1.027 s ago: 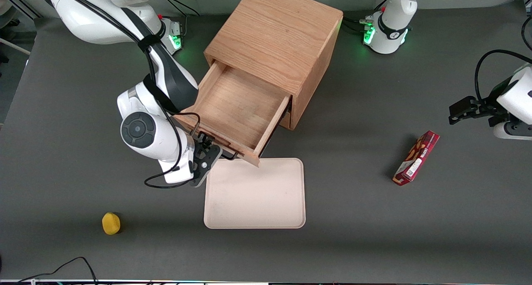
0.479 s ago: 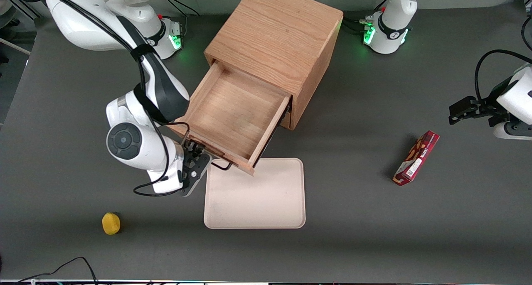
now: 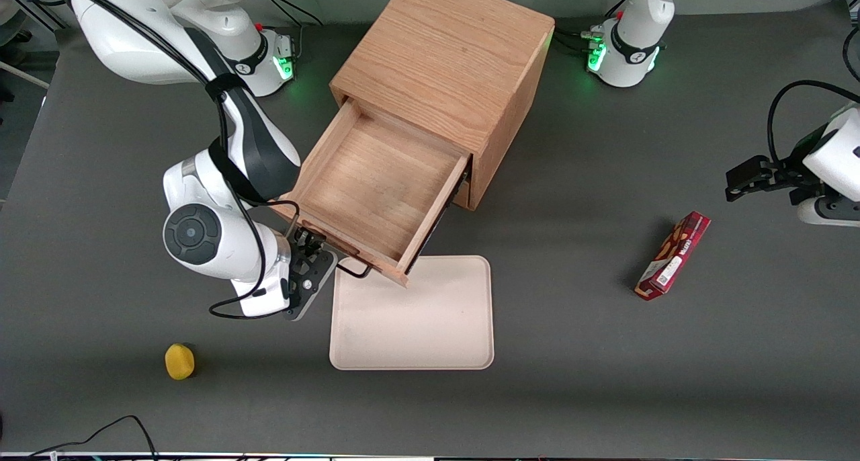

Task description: Open upper drawer

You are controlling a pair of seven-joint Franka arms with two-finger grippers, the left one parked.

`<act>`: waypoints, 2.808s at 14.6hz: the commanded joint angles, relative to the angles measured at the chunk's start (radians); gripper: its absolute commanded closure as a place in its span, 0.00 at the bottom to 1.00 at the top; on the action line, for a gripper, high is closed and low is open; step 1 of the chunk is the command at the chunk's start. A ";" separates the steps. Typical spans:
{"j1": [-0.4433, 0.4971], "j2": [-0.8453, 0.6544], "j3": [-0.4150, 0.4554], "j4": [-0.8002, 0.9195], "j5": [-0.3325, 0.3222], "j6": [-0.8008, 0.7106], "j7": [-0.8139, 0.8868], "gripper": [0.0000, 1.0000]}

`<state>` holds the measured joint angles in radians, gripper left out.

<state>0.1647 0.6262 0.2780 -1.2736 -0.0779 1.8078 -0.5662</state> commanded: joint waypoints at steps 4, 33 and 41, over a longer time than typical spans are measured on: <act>0.021 0.029 0.000 0.117 0.035 -0.096 -0.008 0.00; -0.496 -0.749 0.001 -0.446 0.221 -0.288 0.324 0.00; -0.334 -0.677 -0.052 -0.428 0.109 -0.143 0.601 0.00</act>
<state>-0.2754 -0.0938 0.2841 -1.7274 0.0812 1.6530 -0.0327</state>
